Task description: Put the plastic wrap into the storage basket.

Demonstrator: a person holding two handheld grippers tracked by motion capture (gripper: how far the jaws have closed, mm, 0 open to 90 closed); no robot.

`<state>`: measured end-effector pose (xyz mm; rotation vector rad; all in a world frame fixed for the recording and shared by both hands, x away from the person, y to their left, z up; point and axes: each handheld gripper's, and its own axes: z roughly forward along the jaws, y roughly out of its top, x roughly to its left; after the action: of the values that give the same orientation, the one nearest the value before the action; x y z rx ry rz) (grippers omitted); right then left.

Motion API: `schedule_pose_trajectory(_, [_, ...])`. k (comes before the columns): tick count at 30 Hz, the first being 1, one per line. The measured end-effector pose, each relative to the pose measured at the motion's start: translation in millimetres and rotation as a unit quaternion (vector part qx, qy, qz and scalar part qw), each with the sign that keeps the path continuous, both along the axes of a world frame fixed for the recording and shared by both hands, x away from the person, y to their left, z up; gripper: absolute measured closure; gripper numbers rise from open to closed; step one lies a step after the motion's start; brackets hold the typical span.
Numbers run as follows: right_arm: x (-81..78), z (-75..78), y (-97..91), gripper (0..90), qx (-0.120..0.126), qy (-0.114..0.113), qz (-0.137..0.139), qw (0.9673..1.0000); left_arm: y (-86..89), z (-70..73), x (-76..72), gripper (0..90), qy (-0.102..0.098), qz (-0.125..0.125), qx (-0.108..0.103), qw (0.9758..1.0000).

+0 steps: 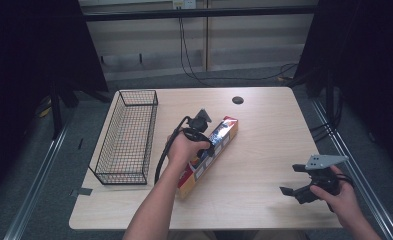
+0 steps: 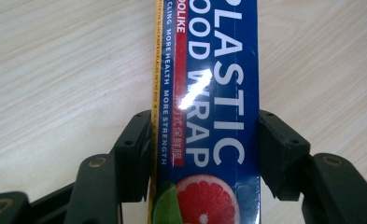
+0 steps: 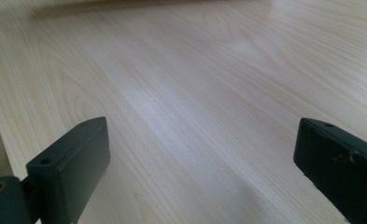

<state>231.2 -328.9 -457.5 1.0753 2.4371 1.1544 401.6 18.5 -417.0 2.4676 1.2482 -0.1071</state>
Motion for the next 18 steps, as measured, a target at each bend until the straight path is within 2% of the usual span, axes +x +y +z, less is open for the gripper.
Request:
schedule_pose_trajectory(5, [-0.1, 0.1, -1.1, 3.5, -0.001, 0.0, -0.001, 1.0, 4.9, 9.2, 0.4, 43.4, 0.004, 0.007, 0.001, 1.0])
schedule_pose_trajectory(11, [0.0, 0.3, -1.0, 3.5, 0.0, 0.0, -0.001, 1.0, 11.9, 24.5, 1.7, 43.4, -0.002, 0.018, 0.003, 0.9998])
schedule_pose_trajectory(18, [0.0, -0.1, -0.6, 3.5, 0.0, 0.001, 0.0, 1.0, 19.9, 36.0, 2.2, 43.4, -0.005, 0.027, 0.0, 0.9996])
